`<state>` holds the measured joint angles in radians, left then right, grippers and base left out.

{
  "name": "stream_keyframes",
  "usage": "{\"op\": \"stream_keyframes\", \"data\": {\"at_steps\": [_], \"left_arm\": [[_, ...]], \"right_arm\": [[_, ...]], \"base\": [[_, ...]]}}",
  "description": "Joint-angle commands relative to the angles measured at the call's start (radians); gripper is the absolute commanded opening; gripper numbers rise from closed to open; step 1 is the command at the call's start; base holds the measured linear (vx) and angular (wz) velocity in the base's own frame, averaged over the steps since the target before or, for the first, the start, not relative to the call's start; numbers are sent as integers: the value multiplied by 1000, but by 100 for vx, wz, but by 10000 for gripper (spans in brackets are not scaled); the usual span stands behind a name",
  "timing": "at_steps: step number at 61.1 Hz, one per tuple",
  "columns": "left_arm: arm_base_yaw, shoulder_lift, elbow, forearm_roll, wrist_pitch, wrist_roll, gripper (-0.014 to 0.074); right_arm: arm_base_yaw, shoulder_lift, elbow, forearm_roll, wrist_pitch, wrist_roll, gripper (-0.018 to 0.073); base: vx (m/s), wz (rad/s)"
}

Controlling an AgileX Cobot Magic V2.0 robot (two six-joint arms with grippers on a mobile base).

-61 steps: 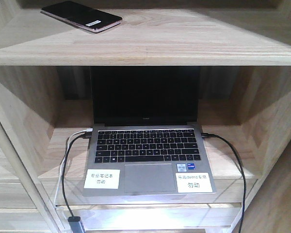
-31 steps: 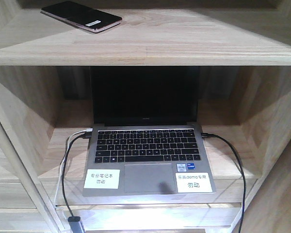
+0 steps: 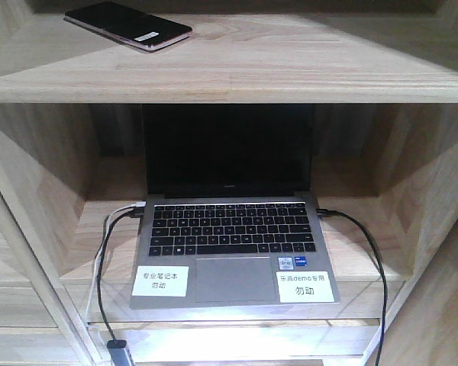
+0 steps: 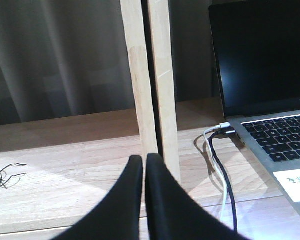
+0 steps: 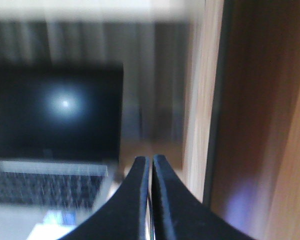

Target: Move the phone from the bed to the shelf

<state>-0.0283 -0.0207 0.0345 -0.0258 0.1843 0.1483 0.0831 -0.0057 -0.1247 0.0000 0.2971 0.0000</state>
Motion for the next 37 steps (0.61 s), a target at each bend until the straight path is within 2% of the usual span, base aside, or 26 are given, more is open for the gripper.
{"op": "stream_keyframes", "data": {"at_steps": [1,11,23,37], "left_arm": [[-3,-4,-23,-9,-72,-6,1],[-3,-4,-23,-9,-72,-6,1],[-3,-4,-23,-9,-72,-6,1],[-3,-4,-23,-9,-72,-6,1]], "right_arm": [[-7,-18,43,-11,-136,-11,-6],[-7,-17,161,-11,-290,0,-6],[-15,-17,157,-14,-280,-21,-6],[-112,-17,157,-11,-289,0,-6]], "base": [[0,0],[0,0],[0,0],[0,0]]}}
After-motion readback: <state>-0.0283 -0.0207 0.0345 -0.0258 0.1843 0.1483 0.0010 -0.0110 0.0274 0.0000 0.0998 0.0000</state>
